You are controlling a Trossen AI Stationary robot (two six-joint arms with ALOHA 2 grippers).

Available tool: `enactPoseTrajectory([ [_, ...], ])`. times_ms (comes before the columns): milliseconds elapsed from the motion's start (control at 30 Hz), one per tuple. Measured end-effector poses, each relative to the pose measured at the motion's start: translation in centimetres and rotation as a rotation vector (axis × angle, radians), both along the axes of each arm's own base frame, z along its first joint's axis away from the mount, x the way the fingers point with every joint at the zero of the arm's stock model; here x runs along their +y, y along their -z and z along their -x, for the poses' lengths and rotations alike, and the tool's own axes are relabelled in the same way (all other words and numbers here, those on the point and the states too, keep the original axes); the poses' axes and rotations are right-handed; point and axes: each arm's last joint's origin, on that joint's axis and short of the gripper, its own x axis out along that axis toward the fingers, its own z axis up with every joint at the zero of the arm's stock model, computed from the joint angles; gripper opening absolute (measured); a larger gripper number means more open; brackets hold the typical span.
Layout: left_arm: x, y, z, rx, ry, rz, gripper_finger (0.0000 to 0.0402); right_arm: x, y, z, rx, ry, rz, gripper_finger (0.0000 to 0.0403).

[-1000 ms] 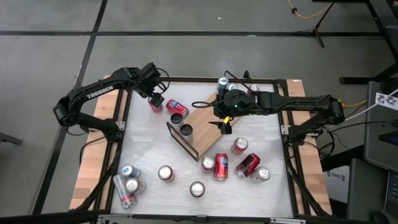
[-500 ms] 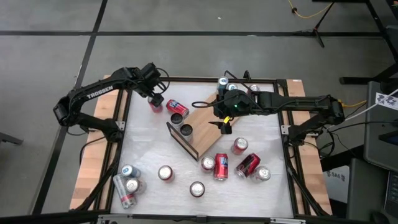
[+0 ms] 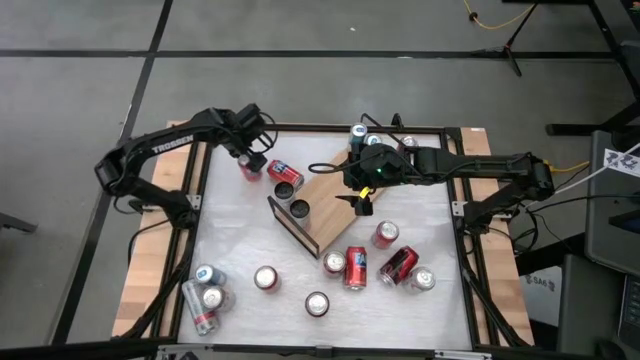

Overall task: Place canned beverage on shelf
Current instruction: Put the orange soda can on the shelf

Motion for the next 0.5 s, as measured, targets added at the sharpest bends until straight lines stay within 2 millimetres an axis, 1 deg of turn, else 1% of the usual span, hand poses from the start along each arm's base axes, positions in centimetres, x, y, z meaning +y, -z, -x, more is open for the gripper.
enactPoseTrajectory([
  [333, 0.9, 2.5, -1.2, 0.083, 0.0, 0.066, 0.0369, 0.0, 0.0, 0.0, 0.0, 0.0, 0.0, 0.0342],
  [500, 0.9, 2.9, -1.5, 0.096, 0.007, 0.076, 0.0369, 0.0, 0.0, 0.0, 0.0, 0.0, 0.0, 0.0342],
])
